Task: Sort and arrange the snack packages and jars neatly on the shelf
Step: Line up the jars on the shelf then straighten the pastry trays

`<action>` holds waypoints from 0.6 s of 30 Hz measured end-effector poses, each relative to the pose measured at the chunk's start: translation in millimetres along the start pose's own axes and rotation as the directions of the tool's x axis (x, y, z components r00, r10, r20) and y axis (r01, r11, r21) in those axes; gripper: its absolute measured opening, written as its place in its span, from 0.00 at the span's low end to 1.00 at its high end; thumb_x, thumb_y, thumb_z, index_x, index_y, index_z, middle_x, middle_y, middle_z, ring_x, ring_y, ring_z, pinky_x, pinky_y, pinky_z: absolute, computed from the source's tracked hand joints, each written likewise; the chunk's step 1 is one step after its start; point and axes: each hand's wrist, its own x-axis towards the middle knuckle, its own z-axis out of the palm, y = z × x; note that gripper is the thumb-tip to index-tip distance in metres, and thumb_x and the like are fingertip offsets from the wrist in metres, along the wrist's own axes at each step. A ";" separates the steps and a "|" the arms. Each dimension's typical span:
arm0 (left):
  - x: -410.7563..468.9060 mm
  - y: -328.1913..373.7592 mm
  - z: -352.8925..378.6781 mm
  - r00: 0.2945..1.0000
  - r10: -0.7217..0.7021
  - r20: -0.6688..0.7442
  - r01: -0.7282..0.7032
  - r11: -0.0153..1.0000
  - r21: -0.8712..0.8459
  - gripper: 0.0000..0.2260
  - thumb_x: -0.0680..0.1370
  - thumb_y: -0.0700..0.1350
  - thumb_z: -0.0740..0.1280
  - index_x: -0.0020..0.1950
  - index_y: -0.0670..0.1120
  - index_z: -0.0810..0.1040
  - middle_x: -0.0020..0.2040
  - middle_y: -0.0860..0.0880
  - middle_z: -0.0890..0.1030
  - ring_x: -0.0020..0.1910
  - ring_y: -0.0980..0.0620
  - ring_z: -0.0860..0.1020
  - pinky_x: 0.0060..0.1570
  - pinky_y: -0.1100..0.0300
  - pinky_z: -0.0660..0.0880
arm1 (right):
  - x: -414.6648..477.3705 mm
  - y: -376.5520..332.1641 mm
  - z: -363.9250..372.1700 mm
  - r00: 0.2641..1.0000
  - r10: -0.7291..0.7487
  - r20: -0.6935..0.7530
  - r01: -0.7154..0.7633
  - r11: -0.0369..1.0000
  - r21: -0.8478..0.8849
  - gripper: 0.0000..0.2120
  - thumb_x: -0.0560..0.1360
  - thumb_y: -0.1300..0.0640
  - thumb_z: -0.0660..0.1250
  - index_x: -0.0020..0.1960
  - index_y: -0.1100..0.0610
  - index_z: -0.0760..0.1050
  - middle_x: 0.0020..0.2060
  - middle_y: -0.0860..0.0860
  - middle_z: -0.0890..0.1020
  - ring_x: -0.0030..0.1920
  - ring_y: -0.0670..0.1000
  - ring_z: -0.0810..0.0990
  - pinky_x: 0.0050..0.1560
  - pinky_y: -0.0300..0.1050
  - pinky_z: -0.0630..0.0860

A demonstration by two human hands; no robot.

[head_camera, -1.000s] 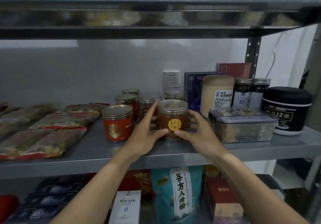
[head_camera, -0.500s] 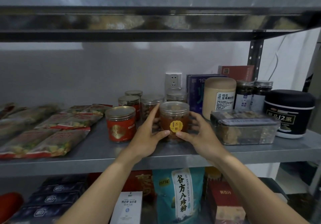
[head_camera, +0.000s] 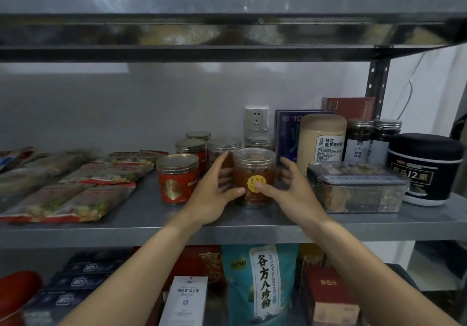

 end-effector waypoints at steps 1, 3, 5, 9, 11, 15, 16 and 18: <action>1.1 4.4 -4.1 1.000 -0.010 -0.024 0.010 1.000 -0.001 0.38 0.74 0.36 0.71 0.77 0.55 0.55 0.63 0.53 0.71 0.59 0.60 0.74 0.51 0.72 0.74 | 1.9 -5.5 -1.3 1.000 -0.015 -0.003 0.015 1.000 -0.021 0.39 0.71 0.54 0.75 0.76 0.49 0.58 0.60 0.40 0.72 0.59 0.39 0.70 0.59 0.37 0.68; 5.7 14.2 -15.0 0.997 -0.011 -0.075 0.011 1.000 -0.001 0.36 0.74 0.35 0.71 0.76 0.53 0.59 0.65 0.51 0.72 0.63 0.54 0.73 0.55 0.65 0.75 | 10.0 -20.4 -4.4 0.998 -0.063 -0.016 0.061 0.995 -0.075 0.39 0.71 0.52 0.74 0.76 0.49 0.58 0.68 0.45 0.71 0.65 0.44 0.70 0.65 0.43 0.69; 15.9 24.9 -27.7 0.993 0.021 -0.113 -0.019 1.000 0.022 0.31 0.74 0.34 0.71 0.73 0.50 0.65 0.64 0.48 0.74 0.62 0.50 0.75 0.58 0.59 0.75 | 23.7 -39.7 -7.3 0.994 -0.102 -0.032 0.097 0.987 -0.126 0.36 0.72 0.50 0.73 0.75 0.50 0.61 0.70 0.48 0.70 0.68 0.48 0.70 0.68 0.49 0.69; 48.3 44.2 -56.9 0.986 0.106 -0.128 -0.084 0.982 0.170 0.20 0.72 0.35 0.73 0.61 0.49 0.73 0.56 0.46 0.78 0.55 0.48 0.79 0.57 0.56 0.77 | 60.3 -70.7 -6.9 0.994 -0.102 0.025 0.106 0.964 -0.243 0.30 0.73 0.46 0.72 0.71 0.51 0.68 0.65 0.49 0.76 0.63 0.48 0.75 0.63 0.49 0.74; 68.0 49.2 -71.0 0.987 0.133 -0.093 -0.096 0.940 0.328 0.19 0.72 0.39 0.74 0.59 0.51 0.75 0.53 0.48 0.79 0.53 0.50 0.79 0.54 0.57 0.77 | 78.5 -80.1 -2.5 0.992 -0.042 0.120 0.080 0.938 -0.338 0.27 0.73 0.45 0.71 0.69 0.52 0.70 0.64 0.49 0.77 0.59 0.48 0.76 0.55 0.43 0.74; 105.8 55.2 -87.5 0.994 0.000 0.108 -0.075 0.720 0.690 0.24 0.73 0.50 0.73 0.67 0.53 0.71 0.62 0.48 0.75 0.58 0.51 0.75 0.52 0.60 0.72 | 118.5 -86.3 10.8 0.976 0.095 0.198 0.020 0.859 -0.512 0.27 0.73 0.44 0.70 0.68 0.54 0.72 0.65 0.51 0.75 0.60 0.51 0.76 0.58 0.46 0.73; 113.5 56.5 -87.7 0.984 -0.074 0.163 -0.074 0.663 0.745 0.28 0.72 0.53 0.73 0.69 0.53 0.69 0.65 0.48 0.74 0.60 0.50 0.74 0.54 0.59 0.71 | 126.4 -85.9 14.2 0.970 0.127 0.205 0.004 0.842 -0.540 0.28 0.73 0.43 0.71 0.69 0.54 0.72 0.66 0.52 0.75 0.60 0.52 0.76 0.61 0.48 0.74; 128.1 57.6 -85.1 0.949 -0.196 0.247 -0.092 0.576 0.812 0.36 0.69 0.59 0.74 0.73 0.54 0.65 0.70 0.49 0.70 0.65 0.49 0.71 0.60 0.56 0.70 | 141.5 -81.9 21.0 0.954 0.198 0.225 -0.028 0.805 -0.592 0.30 0.72 0.43 0.71 0.70 0.54 0.70 0.67 0.52 0.73 0.62 0.53 0.75 0.65 0.52 0.73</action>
